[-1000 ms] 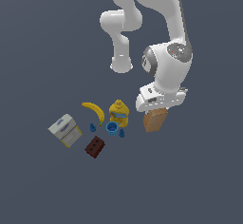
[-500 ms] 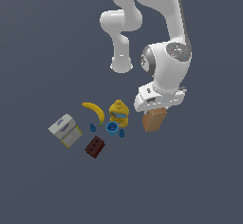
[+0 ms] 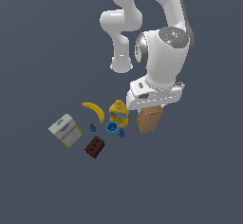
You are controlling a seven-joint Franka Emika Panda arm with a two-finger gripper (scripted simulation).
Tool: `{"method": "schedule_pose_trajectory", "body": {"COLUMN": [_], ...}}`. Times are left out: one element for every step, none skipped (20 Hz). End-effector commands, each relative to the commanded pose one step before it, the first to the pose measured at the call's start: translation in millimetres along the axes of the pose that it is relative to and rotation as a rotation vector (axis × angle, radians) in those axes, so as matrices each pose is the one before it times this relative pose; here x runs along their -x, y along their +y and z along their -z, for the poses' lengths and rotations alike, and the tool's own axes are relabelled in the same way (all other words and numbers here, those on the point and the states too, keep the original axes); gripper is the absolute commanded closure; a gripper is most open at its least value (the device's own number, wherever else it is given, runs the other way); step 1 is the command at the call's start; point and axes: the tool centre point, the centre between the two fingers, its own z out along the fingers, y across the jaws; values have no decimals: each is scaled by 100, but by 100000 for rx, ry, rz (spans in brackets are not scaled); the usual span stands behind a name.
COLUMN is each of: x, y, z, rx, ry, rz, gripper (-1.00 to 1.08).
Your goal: Pick up a designated object from a clutter of objects.
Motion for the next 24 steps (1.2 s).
{"method": "schedule_pose_trajectory", "body": {"x": [-868,-291,-299,-306,-312,-318,-324,-322,-311,-302,-292,-284,-277,-270,-262,-256,-250,-244,-238,-232,-227,-222,-216,-212], "y": [1534,643,657,670,680,689,696,687,660,635,595,590,570,544,532,515,499,476,468,454,440,426,407,400], "z": [2310,780,796,810,821,831,838,827,793,762,738,706,681,659,636,615,595,578,558,541,524,508,495,477], "rx": [-13,0,0,0,0,0,0,0,0,0,49,0,0,47,0,0,0,47,0,0,0,0,46,0], "ry": [968,0,0,0,0,0,0,0,0,0,2,0,0,-5,0,0,0,-5,0,0,0,0,-5,0], "rz": [3,0,0,0,0,0,0,0,0,0,5,0,0,-13,0,0,0,-14,0,0,0,0,-16,0], "gripper": [108,108,108,108,108,108,108,108,108,108,108,108,108,108,108,108,108,108,108,108,108,108,108,108]}}
